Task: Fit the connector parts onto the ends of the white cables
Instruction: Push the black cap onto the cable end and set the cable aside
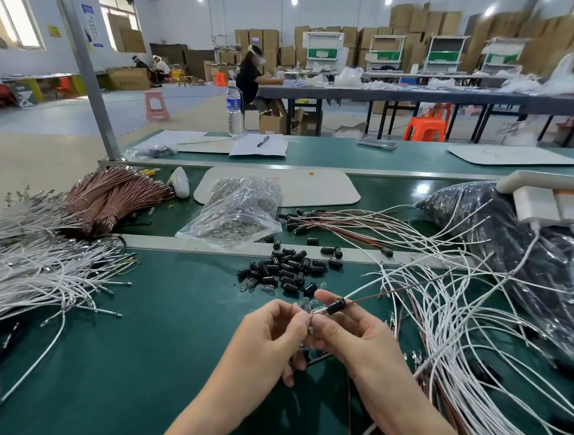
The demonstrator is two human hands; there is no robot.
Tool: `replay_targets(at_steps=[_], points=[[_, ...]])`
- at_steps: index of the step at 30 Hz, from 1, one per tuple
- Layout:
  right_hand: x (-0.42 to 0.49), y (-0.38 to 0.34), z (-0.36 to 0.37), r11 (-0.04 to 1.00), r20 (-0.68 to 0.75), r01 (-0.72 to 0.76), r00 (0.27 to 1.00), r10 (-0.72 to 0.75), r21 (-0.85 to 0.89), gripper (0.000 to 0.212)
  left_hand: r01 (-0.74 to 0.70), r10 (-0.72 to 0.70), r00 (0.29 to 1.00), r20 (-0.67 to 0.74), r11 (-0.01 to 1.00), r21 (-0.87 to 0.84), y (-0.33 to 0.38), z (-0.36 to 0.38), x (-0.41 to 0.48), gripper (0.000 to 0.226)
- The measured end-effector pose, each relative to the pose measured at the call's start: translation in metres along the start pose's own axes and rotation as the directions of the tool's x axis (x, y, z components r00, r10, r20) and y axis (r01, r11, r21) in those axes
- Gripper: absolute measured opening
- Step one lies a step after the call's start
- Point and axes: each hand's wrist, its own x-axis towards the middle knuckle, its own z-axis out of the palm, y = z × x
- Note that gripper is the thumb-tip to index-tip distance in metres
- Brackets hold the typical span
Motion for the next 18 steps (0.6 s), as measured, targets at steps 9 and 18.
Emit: replay_targets(at_steps=[9, 18], points=[[0.001, 0.002, 0.0, 0.999, -0.025, -0.037, 0.999, 0.037, -0.002, 0.032, -0.059, 0.058, 0.998, 0.005, 0.997, 0.04, 0.0, 0.001, -0.001, 0.018], [0.005, -0.001, -0.005, 0.994, -0.155, -0.036, 0.987, 0.051, 0.098, 0.022, 0.027, 0.271, 0.922, -0.278, 0.669, 0.743, 0.001, -0.052, 0.001, 0.014]])
